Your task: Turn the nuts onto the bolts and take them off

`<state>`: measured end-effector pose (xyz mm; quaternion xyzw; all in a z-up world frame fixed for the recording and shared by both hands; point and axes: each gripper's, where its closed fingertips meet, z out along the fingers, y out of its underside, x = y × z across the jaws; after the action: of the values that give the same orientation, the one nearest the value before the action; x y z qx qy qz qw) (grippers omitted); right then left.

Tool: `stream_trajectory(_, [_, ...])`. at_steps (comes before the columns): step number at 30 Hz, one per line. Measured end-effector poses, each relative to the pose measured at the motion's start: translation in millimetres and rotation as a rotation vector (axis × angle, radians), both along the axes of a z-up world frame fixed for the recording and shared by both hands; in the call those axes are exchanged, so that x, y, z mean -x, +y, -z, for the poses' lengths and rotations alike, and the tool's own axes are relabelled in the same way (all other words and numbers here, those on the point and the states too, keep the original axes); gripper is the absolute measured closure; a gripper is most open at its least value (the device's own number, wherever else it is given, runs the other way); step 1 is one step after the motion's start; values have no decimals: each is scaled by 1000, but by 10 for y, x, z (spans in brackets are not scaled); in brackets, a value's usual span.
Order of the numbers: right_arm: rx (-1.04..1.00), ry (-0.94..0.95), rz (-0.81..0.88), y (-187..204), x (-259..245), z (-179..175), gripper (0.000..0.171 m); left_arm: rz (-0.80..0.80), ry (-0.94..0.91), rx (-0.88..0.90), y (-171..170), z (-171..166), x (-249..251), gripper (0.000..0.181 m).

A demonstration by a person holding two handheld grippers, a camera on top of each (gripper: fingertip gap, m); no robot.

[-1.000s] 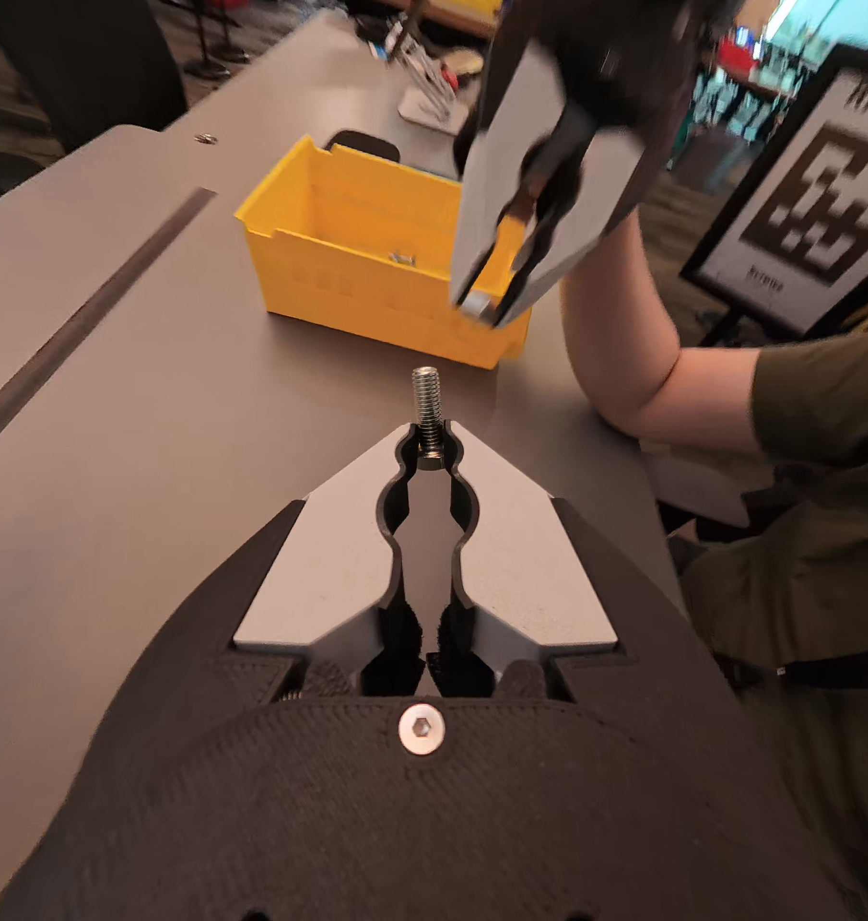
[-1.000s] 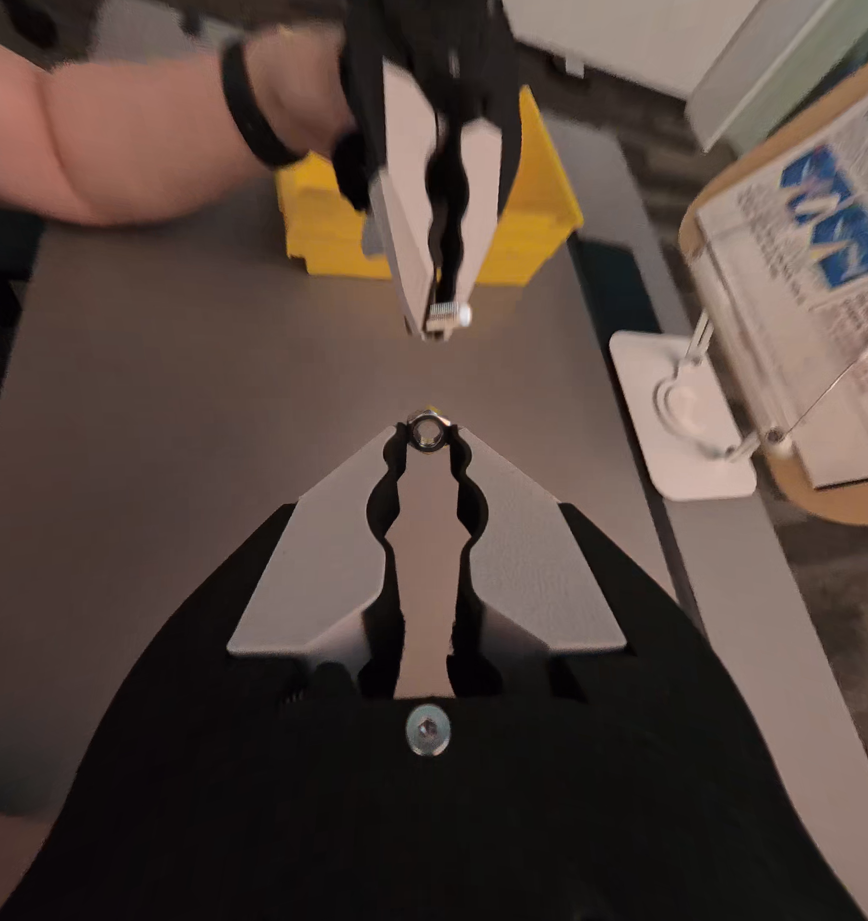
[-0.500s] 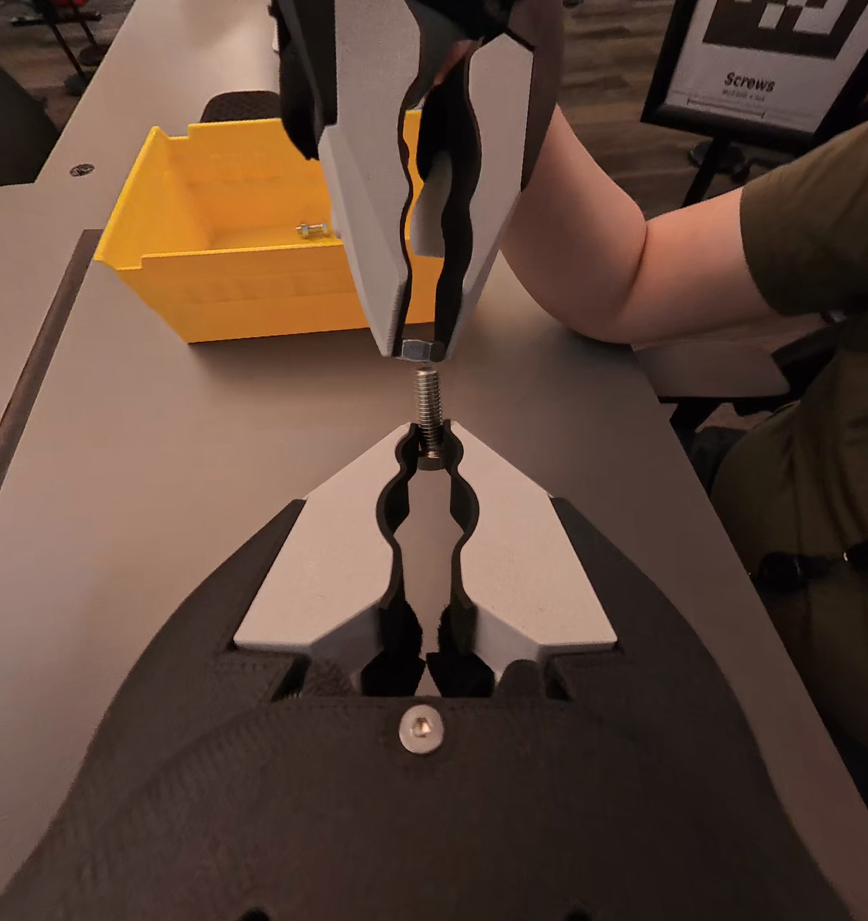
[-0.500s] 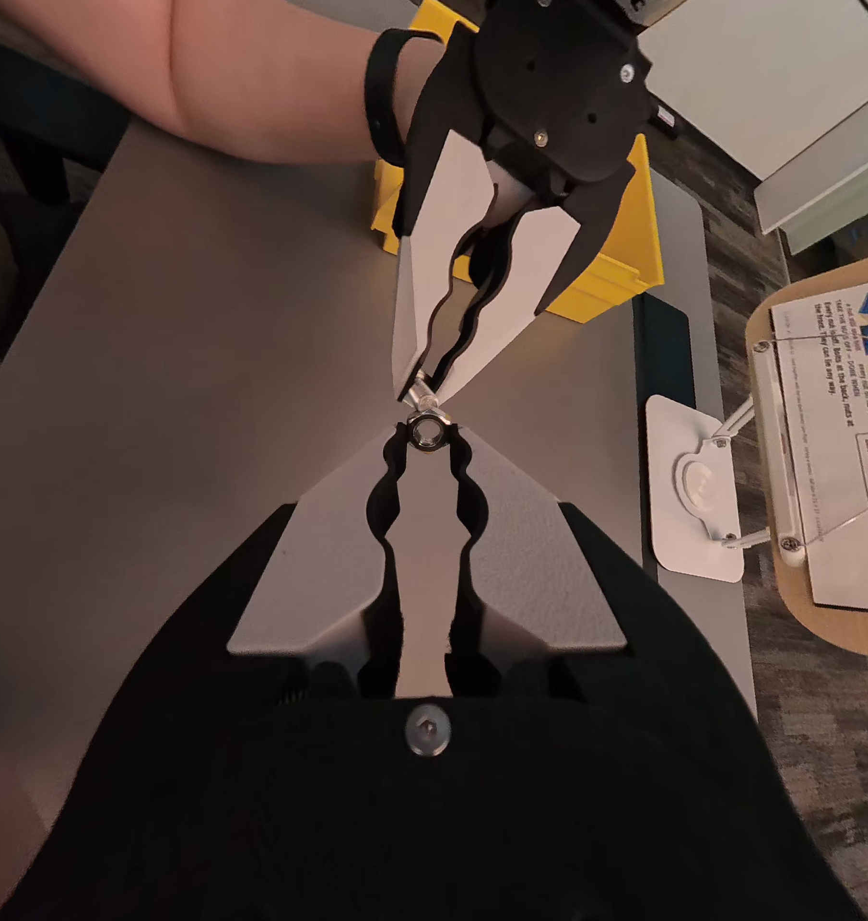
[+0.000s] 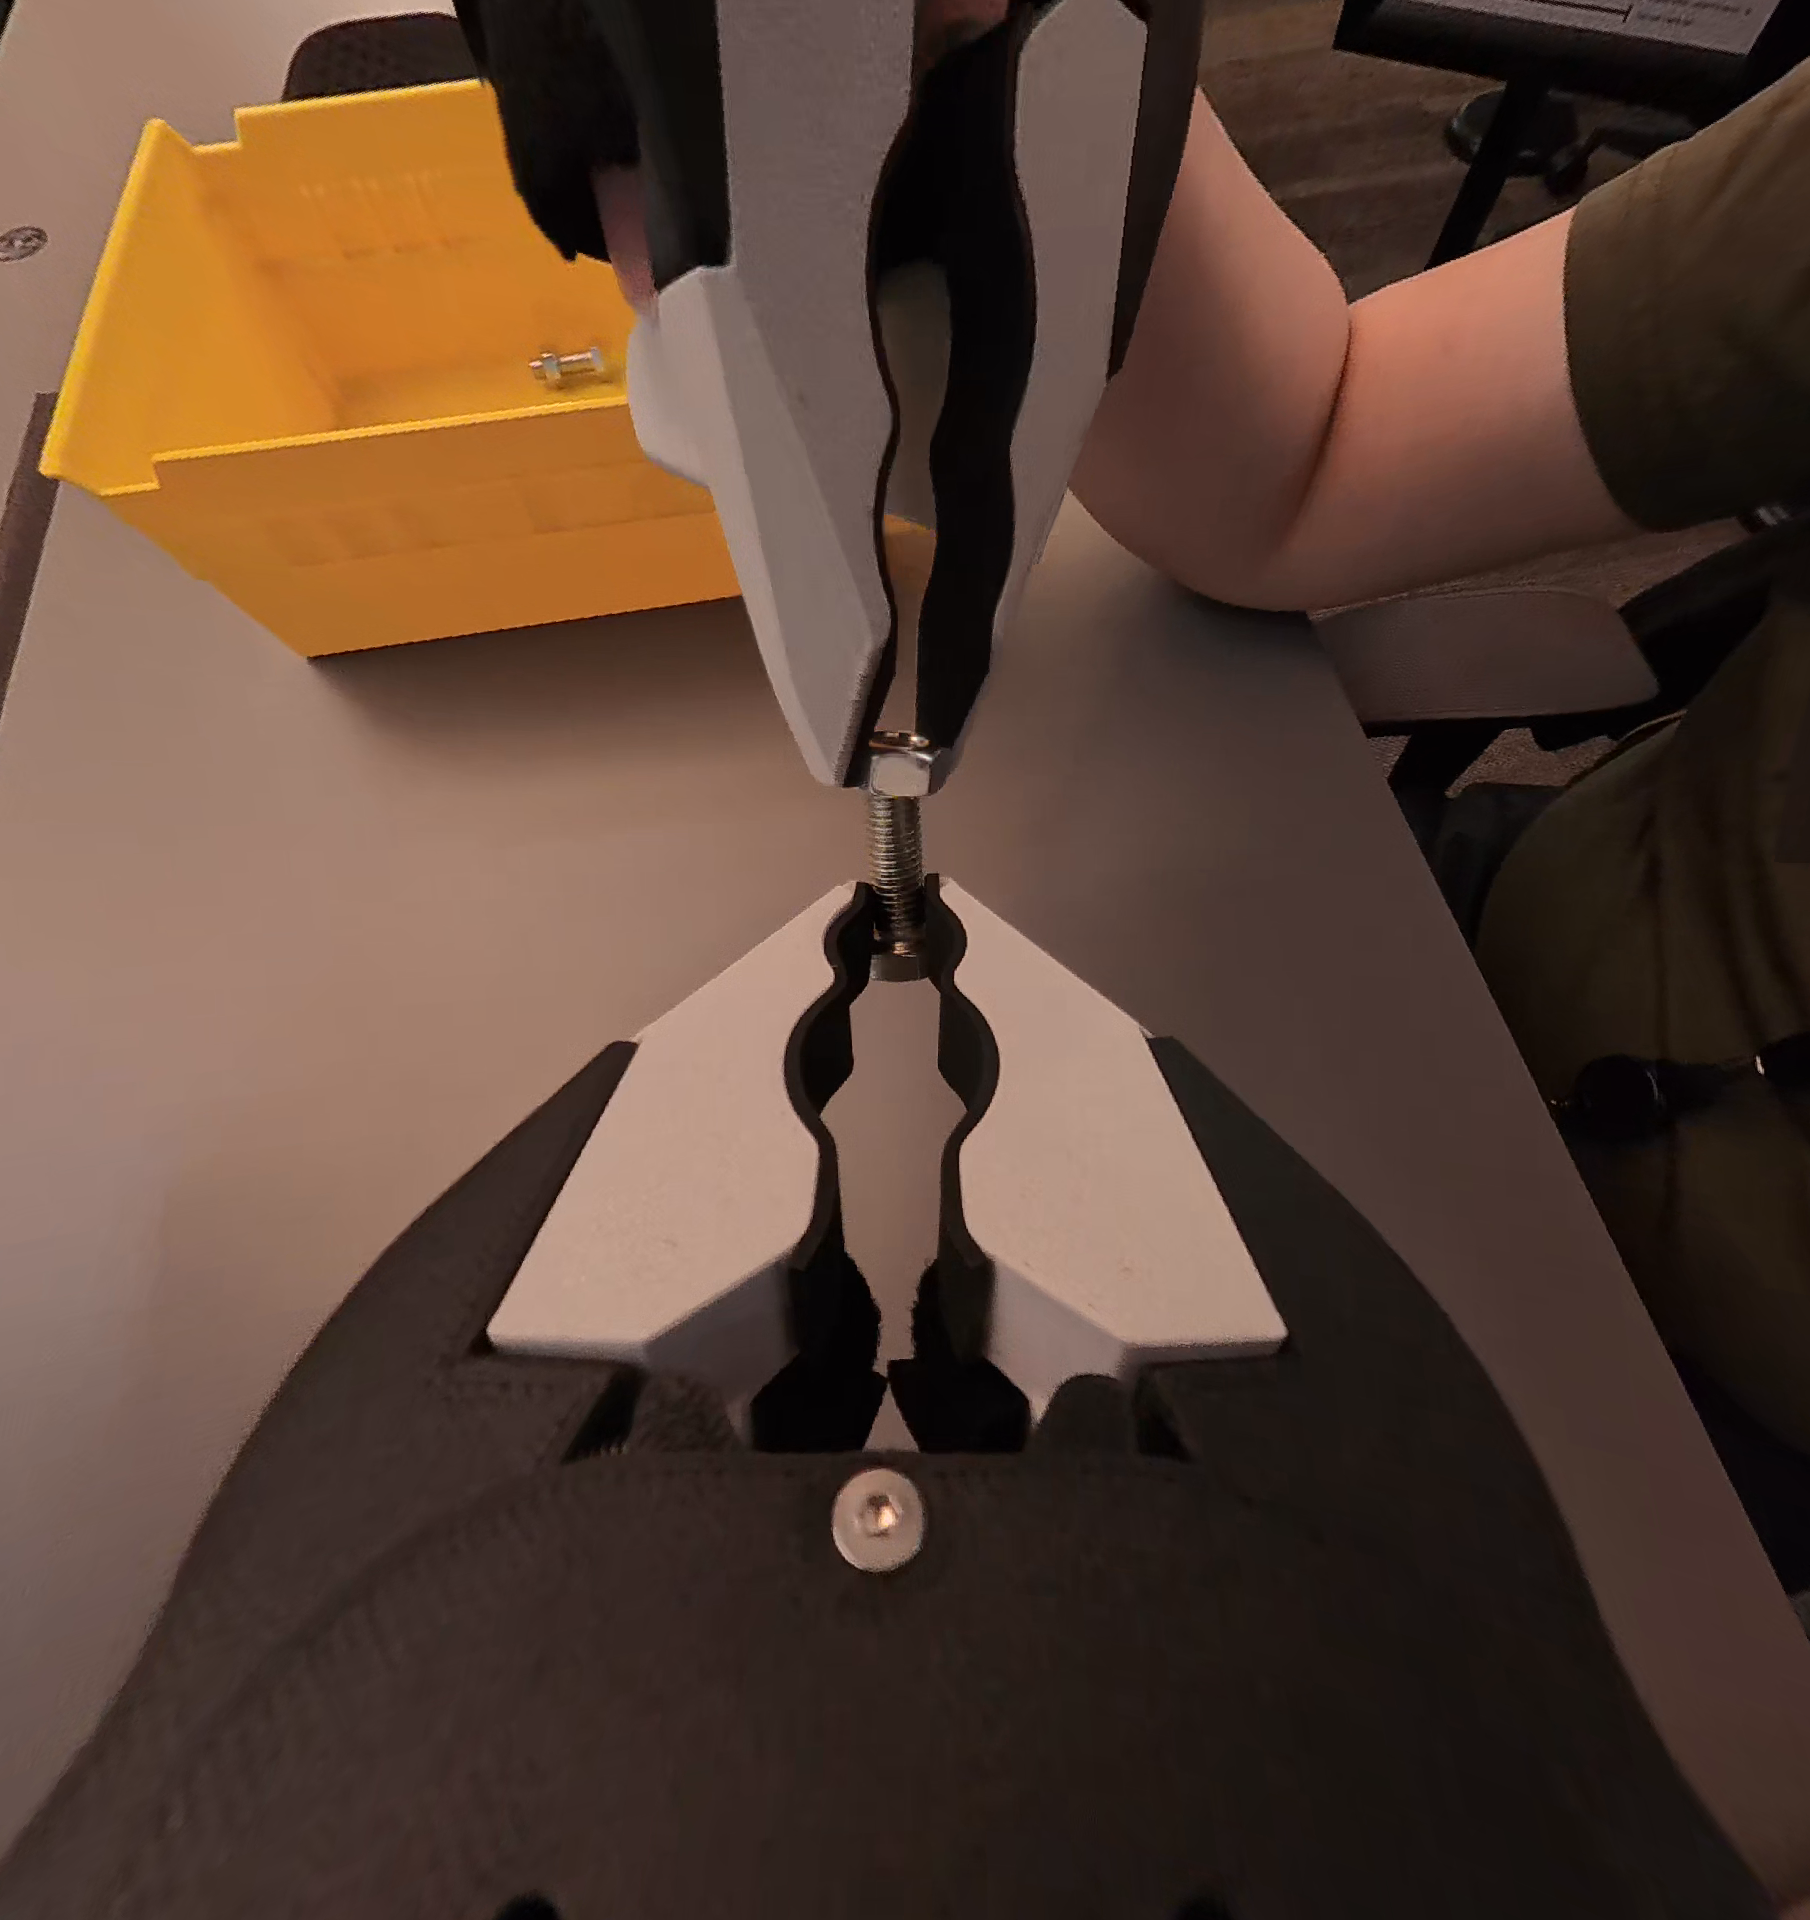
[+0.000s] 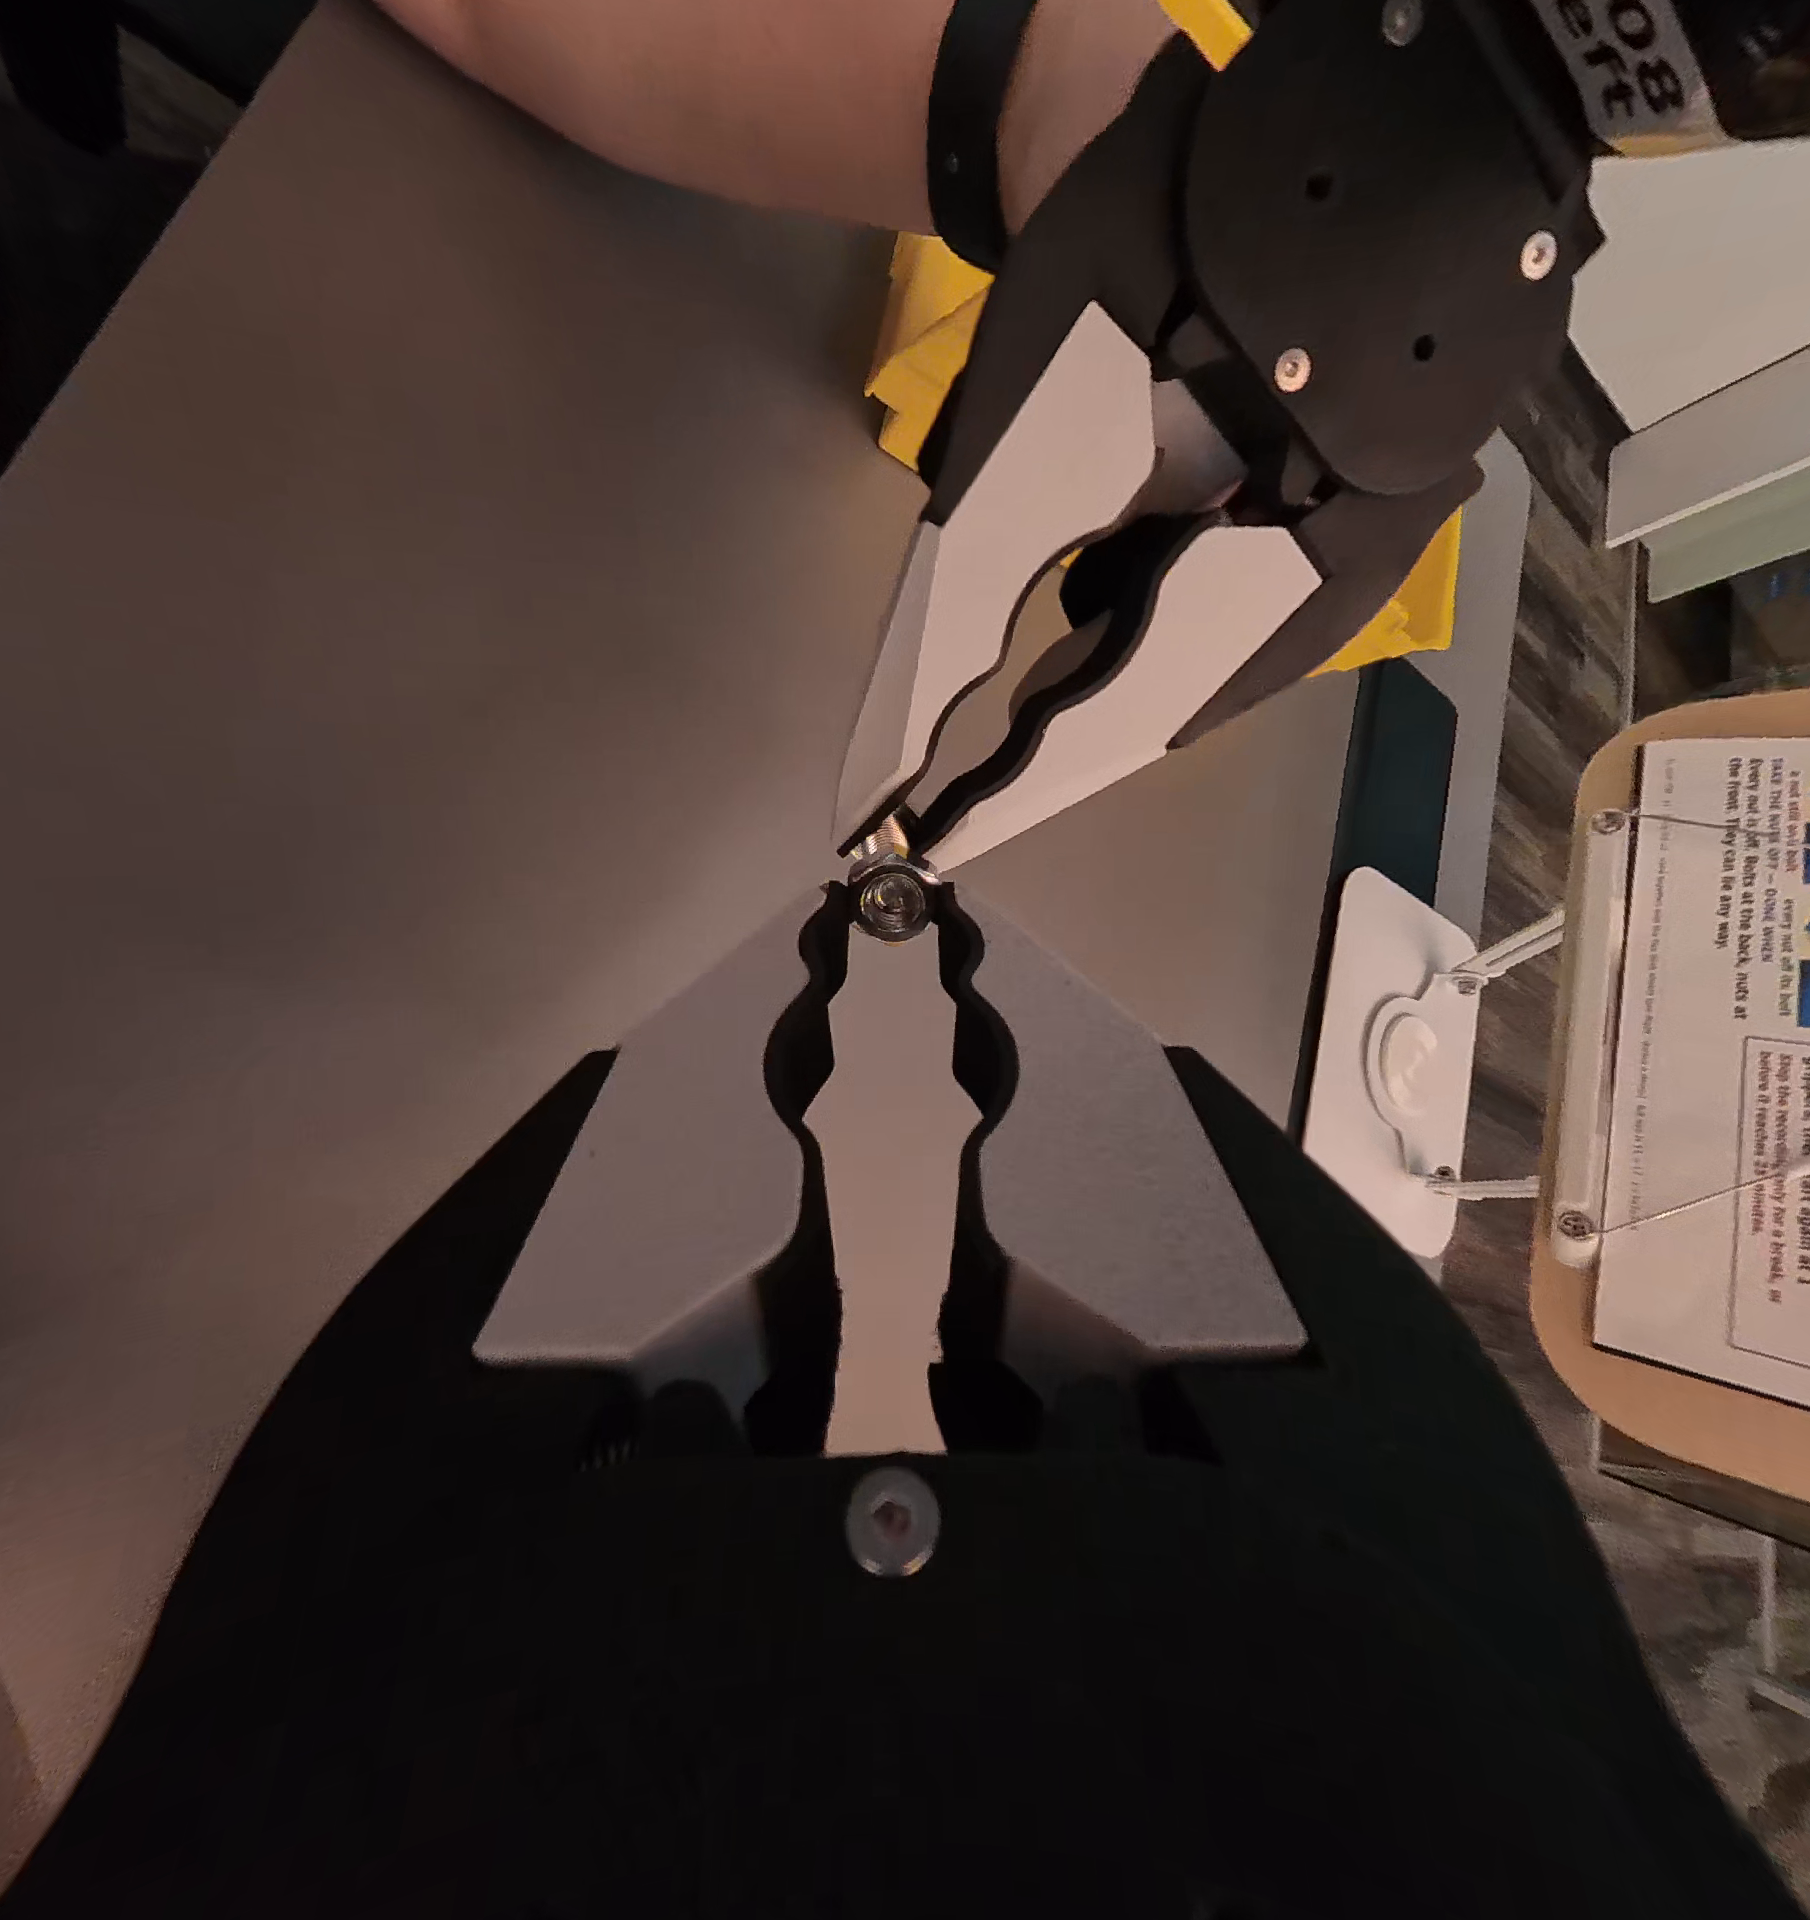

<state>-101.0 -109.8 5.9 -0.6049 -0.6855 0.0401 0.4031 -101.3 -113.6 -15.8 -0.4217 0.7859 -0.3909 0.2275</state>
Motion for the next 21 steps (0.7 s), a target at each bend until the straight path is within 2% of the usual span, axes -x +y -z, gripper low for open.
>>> stream_trajectory(11, [-69, -117, -27, -49, 70, 86, 155, 41, 43, -47, -45, 84, 79, 174])
stream_trajectory(15, [55, -13, 91, 37, 65, 39, 155, -1, 26, -71, 37, 39, 71, 174])
stream_trajectory(21, [345, 235, 370, 321, 67, -83, 155, -152, 3, -138, 311, -64, 57, 174])
